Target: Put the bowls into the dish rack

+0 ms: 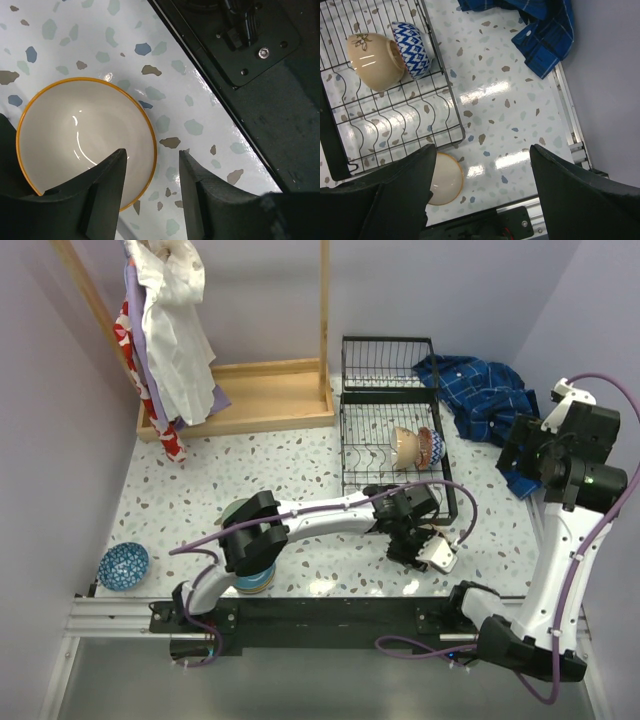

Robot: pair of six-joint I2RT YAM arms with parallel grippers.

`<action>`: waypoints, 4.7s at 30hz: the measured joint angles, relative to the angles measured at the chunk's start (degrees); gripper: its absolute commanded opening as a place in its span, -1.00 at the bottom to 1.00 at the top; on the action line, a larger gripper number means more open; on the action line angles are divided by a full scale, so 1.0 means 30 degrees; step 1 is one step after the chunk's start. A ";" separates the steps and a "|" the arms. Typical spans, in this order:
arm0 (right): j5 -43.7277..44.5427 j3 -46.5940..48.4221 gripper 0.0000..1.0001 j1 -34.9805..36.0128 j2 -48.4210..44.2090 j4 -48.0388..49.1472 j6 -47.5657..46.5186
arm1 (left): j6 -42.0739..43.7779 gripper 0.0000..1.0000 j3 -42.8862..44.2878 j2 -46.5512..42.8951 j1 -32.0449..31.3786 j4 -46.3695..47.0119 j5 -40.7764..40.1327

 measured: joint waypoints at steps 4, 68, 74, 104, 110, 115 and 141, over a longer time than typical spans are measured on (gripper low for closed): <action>-0.0007 -0.0248 0.60 -0.0022 0.0007 0.0007 0.0007 | -0.0066 -0.07 0.0022 0.0372 -0.0117 0.0102 -0.0481; 0.0102 -0.3555 0.65 0.0277 0.3453 0.5406 -0.3038 | -3.6807 -1.00 -0.7475 -0.2098 1.0491 2.5398 -0.1450; 0.0525 -0.4284 0.64 0.0284 0.3592 0.5421 -0.3344 | -3.9357 -1.00 -0.7308 -0.1647 1.0615 2.5864 -0.1872; 0.2055 -0.2973 0.60 0.1872 0.6266 0.4124 -0.3767 | -4.6410 -1.00 -0.8029 0.0117 1.1577 2.9791 -0.2266; 0.2178 -0.2958 0.61 0.2004 0.6331 0.4109 -0.3898 | -4.6242 -1.00 -0.9085 0.0102 1.2043 2.9157 -0.1894; 0.2164 -0.2965 0.61 0.2178 0.6331 0.4146 -0.3898 | -4.5980 -1.00 -0.9595 0.0109 1.2189 2.8523 -0.1807; 0.2178 -0.2965 0.61 0.2652 0.6856 0.4131 -0.4036 | -4.6271 -1.00 -0.7176 0.2827 1.1395 2.9878 -0.1814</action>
